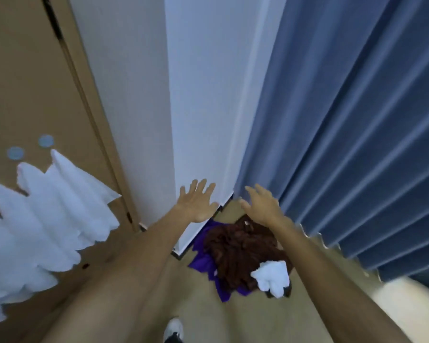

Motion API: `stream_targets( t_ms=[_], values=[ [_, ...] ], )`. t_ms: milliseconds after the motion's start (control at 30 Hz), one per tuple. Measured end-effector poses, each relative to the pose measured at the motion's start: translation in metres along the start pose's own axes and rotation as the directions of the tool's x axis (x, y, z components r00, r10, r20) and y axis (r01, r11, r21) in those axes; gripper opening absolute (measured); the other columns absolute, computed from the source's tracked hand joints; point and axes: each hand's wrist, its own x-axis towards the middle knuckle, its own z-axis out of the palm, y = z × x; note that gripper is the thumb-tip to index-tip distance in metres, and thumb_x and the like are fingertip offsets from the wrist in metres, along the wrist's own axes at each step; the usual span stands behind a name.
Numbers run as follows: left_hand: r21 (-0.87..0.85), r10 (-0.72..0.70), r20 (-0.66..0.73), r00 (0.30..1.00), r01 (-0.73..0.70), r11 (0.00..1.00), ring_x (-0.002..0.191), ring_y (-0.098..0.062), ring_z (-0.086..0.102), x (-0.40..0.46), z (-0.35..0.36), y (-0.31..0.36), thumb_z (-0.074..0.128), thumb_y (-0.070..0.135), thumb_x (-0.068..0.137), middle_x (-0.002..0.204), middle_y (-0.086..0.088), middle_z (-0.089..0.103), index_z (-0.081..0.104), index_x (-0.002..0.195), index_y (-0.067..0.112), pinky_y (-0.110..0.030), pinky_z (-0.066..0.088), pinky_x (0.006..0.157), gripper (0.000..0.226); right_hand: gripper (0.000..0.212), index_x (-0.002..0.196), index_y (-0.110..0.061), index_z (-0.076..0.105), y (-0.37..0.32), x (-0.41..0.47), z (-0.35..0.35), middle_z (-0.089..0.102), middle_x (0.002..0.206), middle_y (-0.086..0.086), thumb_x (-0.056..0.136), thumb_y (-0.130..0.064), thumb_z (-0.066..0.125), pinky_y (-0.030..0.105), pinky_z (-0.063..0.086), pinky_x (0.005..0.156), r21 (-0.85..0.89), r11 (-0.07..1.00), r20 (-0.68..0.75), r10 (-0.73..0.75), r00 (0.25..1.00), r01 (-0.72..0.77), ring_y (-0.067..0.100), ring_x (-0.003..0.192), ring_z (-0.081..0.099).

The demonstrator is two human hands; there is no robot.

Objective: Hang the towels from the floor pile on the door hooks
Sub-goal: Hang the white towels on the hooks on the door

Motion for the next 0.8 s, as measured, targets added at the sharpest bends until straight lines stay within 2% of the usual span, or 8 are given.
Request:
stream_targets(
  t_ms=[67, 133, 233, 300, 400, 567, 800],
  values=[
    [0.0, 0.036, 0.067, 0.997, -0.036, 0.999, 0.147, -0.025, -0.012, 0.017, 0.024, 0.025, 0.02, 0.052, 0.098, 0.16, -0.002, -0.011, -0.005, 0.152, 0.026, -0.052, -0.003, 0.117, 0.065, 0.059, 0.147, -0.023, 0.024, 0.053, -0.012, 0.012, 0.023, 0.155, 0.007, 0.096, -0.047, 0.036, 0.051, 0.024, 0.113, -0.017, 0.994, 0.038, 0.109, 0.993, -0.108, 0.03, 0.142, 0.022],
    [0.001, 0.061, 0.118, 0.991, -0.062, 0.998, 0.147, -0.026, -0.012, 0.035, 0.047, 0.045, 0.02, 0.052, 0.098, 0.16, -0.002, -0.01, -0.004, 0.152, 0.026, -0.053, -0.003, 0.117, 0.064, 0.057, 0.145, -0.026, 0.027, 0.096, -0.021, 0.023, 0.035, 0.149, 0.005, 0.093, -0.047, 0.035, 0.054, 0.025, 0.111, -0.093, 0.985, 0.035, 0.149, 0.988, -0.146, 0.031, 0.135, 0.032],
    [0.006, 0.086, 0.181, 0.98, -0.089, 0.996, 0.147, -0.028, -0.006, 0.069, 0.076, 0.067, 0.022, 0.052, 0.098, 0.16, -0.005, -0.005, 0.001, 0.152, 0.028, -0.054, 0.001, 0.117, 0.063, 0.058, 0.144, -0.025, 0.027, 0.148, -0.025, 0.041, 0.025, 0.154, 0.005, 0.092, -0.046, 0.042, 0.05, 0.026, 0.108, -0.034, 0.963, 0.082, 0.27, 0.959, -0.268, 0.029, 0.137, 0.03],
    [0.006, 0.086, 0.231, 0.969, -0.09, 0.996, 0.147, -0.029, -0.003, 0.095, 0.091, 0.08, 0.023, 0.051, 0.097, 0.16, -0.008, -0.001, 0.004, 0.151, 0.028, -0.055, 0.005, 0.116, 0.061, 0.054, 0.143, -0.019, 0.033, 0.179, -0.023, 0.053, 0.027, 0.153, 0.01, 0.095, -0.043, 0.041, 0.046, 0.028, 0.111, 0.011, 0.932, 0.195, 0.353, 0.915, -0.362, 0.031, 0.137, 0.029],
    [-0.031, 0.104, 0.296, 0.95, -0.099, 0.995, 0.146, -0.031, 0.0, 0.135, 0.111, 0.101, 0.025, 0.049, 0.097, 0.159, -0.009, 0.003, 0.007, 0.15, 0.03, -0.056, 0.008, 0.116, 0.059, 0.05, 0.142, -0.019, 0.034, 0.217, -0.017, 0.068, 0.025, 0.152, 0.008, 0.096, -0.038, 0.04, 0.043, 0.027, 0.11, -0.022, 0.888, 0.325, 0.44, 0.837, -0.459, 0.032, 0.138, 0.028],
    [-0.055, 0.182, 0.344, 0.921, -0.174, 0.983, 0.143, -0.033, 0.011, 0.186, 0.135, 0.137, 0.033, 0.04, 0.097, 0.156, -0.01, 0.01, 0.014, 0.149, 0.025, -0.054, 0.018, 0.112, 0.057, 0.049, 0.142, -0.023, 0.036, 0.252, 0.008, 0.088, 0.021, 0.155, 0.004, 0.095, -0.038, 0.04, 0.042, 0.026, 0.112, -0.081, 0.866, 0.456, 0.473, 0.754, -0.494, 0.03, 0.139, 0.026],
    [-0.043, 0.189, 0.437, 0.879, -0.19, 0.981, 0.14, -0.033, 0.018, 0.226, 0.17, 0.159, 0.039, 0.032, 0.097, 0.154, -0.01, 0.013, 0.018, 0.147, 0.019, -0.05, 0.025, 0.109, 0.056, 0.047, 0.142, -0.022, 0.038, 0.28, 0.051, 0.12, 0.015, 0.157, 0.001, 0.096, -0.033, 0.04, 0.04, 0.028, 0.111, -0.069, 0.904, 0.538, 0.39, 0.747, -0.423, 0.028, 0.14, 0.026]
  ],
)
